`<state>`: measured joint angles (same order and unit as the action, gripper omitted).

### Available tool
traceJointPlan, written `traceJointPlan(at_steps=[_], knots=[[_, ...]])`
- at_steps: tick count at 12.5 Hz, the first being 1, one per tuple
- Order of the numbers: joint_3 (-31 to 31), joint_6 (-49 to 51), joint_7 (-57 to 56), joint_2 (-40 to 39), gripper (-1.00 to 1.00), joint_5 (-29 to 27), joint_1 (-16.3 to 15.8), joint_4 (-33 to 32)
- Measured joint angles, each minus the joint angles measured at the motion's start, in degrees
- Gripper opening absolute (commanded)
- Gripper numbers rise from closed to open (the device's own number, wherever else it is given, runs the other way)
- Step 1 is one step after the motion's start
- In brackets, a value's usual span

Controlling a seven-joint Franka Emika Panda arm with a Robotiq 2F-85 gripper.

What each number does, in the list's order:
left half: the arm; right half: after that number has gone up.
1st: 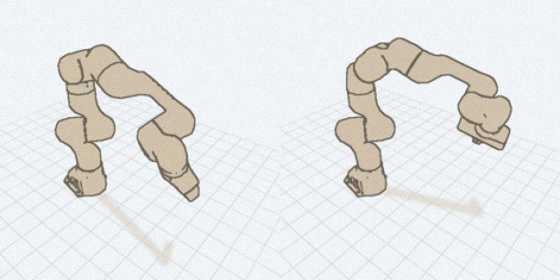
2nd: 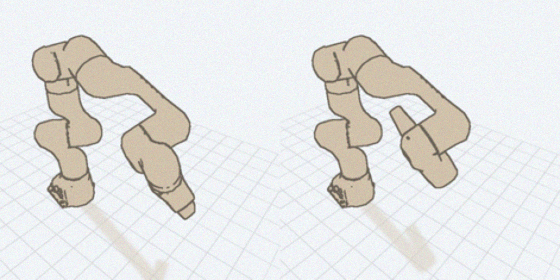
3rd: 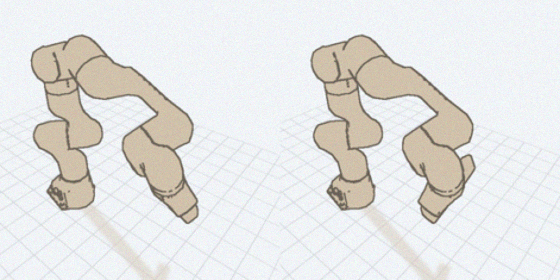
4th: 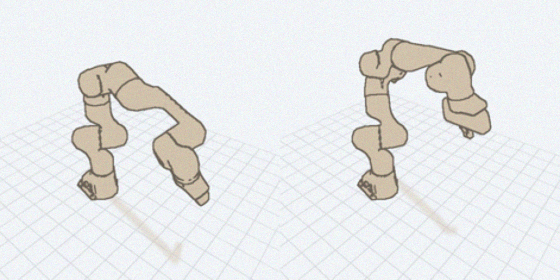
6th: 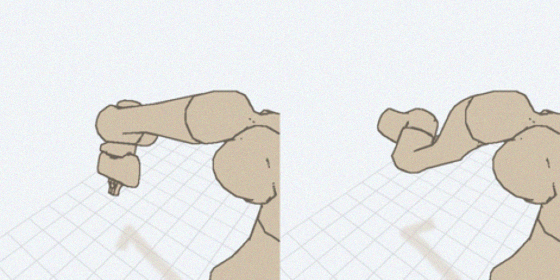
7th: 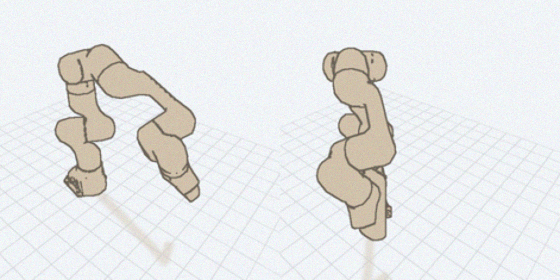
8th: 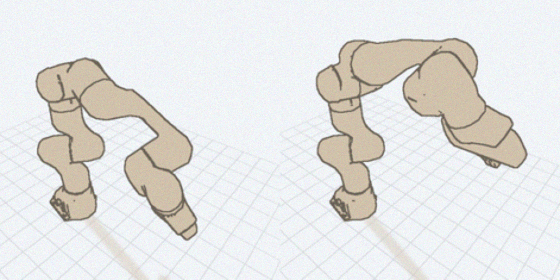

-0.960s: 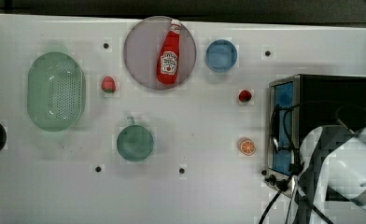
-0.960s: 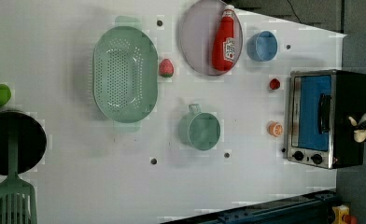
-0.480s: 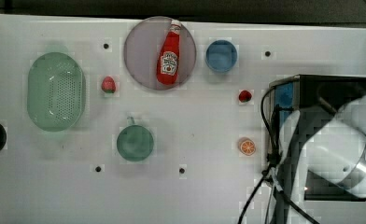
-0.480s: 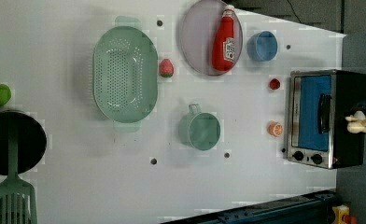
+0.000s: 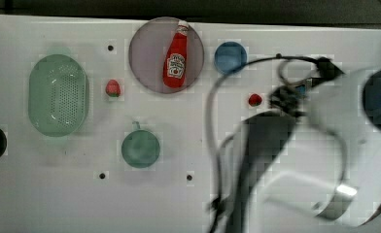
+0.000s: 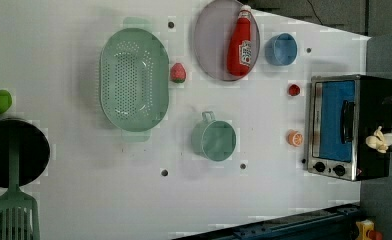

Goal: Pick banana from table and place on oven.

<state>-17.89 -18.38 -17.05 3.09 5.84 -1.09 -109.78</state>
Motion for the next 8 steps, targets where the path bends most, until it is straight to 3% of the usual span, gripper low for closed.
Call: traceJointPlan(at_steps=[5,8], knots=[[13.17,5.58,25.72,11.20,1.00,0.73,-3.29,0.67],[14.63,6.32,30.91,16.07,1.00,0.77,-4.98,-2.46]])
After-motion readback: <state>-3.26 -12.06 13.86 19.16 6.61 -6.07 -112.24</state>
